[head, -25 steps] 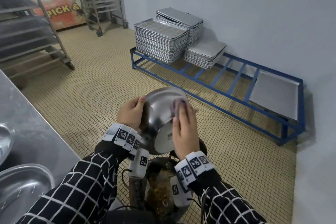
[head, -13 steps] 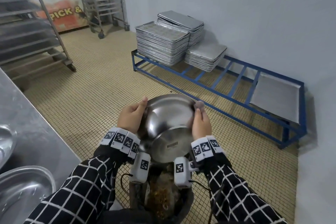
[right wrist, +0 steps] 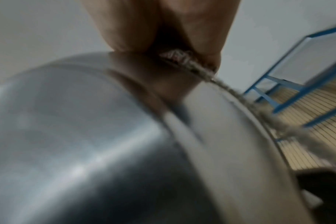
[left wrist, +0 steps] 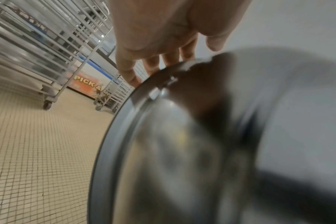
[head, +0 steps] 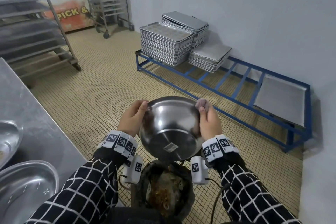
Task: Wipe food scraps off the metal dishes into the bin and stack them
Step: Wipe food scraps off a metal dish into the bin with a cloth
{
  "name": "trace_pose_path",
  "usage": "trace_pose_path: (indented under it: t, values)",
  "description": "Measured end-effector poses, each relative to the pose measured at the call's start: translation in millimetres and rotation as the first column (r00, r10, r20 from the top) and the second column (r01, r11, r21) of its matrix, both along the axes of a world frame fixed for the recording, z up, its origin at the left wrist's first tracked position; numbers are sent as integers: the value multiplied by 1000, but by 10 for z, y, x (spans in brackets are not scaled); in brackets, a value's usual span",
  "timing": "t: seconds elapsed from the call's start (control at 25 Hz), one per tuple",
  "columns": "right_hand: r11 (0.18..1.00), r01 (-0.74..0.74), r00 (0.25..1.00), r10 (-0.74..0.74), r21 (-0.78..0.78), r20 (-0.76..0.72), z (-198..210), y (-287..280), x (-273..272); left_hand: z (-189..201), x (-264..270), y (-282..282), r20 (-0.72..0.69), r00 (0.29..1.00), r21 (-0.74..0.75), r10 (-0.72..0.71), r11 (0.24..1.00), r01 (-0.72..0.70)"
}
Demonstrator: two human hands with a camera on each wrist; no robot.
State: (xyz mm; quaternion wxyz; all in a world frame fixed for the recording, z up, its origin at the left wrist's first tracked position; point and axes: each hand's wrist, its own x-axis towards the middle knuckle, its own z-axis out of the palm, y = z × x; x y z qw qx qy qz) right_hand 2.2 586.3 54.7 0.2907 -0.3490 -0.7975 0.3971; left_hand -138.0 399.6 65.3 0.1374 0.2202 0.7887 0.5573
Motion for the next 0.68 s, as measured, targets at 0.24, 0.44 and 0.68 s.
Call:
trace_pose_path:
  t: [0.24, 0.44, 0.68]
  values:
    - [777, -334, 925, 164, 534, 342, 191, -182, -173, 124, 174, 118, -220, 943, -195, -249, 959, 208]
    - [873, -236, 970, 188, 427, 152, 171, -435, -162, 88, 156, 108, -313, 932, -286, -184, 954, 93]
    - [801, -190, 977, 99, 568, 188, -29, -808, 42, 144, 184, 90, -196, 978, -145, -66, 989, 37]
